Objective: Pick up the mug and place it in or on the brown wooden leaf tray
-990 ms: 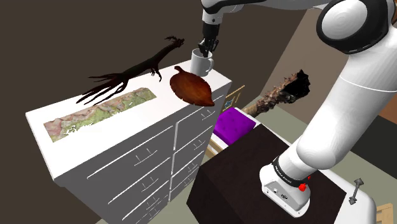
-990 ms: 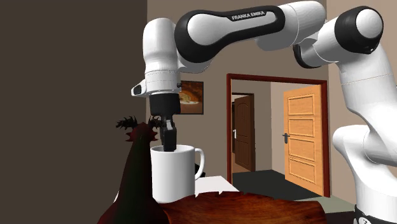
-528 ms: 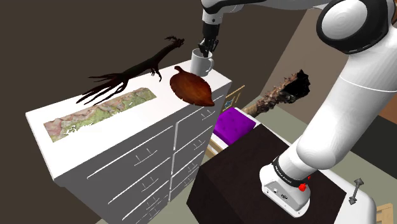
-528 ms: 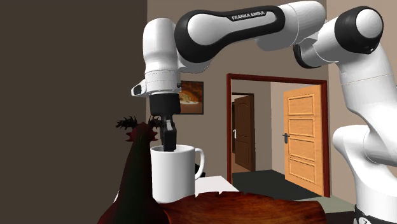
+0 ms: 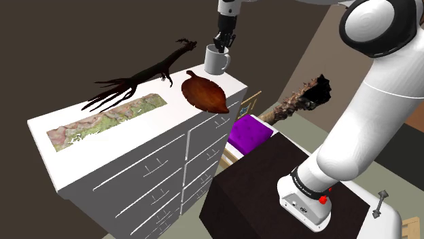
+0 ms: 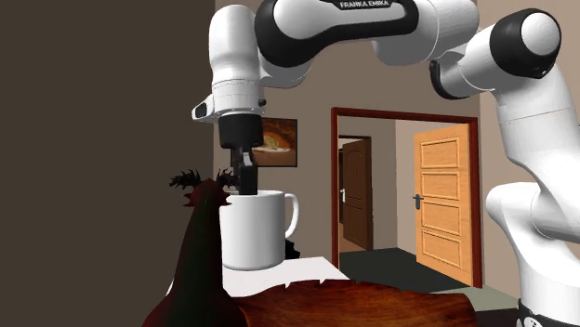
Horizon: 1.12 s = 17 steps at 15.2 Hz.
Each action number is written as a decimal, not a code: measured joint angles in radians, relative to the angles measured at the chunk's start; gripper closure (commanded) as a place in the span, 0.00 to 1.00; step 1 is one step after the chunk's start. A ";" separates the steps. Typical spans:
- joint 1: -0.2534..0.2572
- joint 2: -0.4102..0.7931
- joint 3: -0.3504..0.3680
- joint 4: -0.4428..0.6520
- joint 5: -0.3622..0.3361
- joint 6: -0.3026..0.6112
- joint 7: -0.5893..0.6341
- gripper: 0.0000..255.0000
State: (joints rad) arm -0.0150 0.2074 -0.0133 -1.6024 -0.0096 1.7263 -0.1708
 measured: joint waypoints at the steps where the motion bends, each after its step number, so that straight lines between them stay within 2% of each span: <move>1: 0.000 0.003 0.000 0.018 0.000 -0.015 0.000 1.00; 12: 0.000 0.012 0.000 0.173 0.000 -0.161 -0.001 1.00; 17: 0.041 -0.100 0.029 0.048 0.002 -0.148 0.068 1.00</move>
State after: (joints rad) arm 0.0262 0.1078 0.0157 -1.5546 -0.0076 1.5780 -0.1029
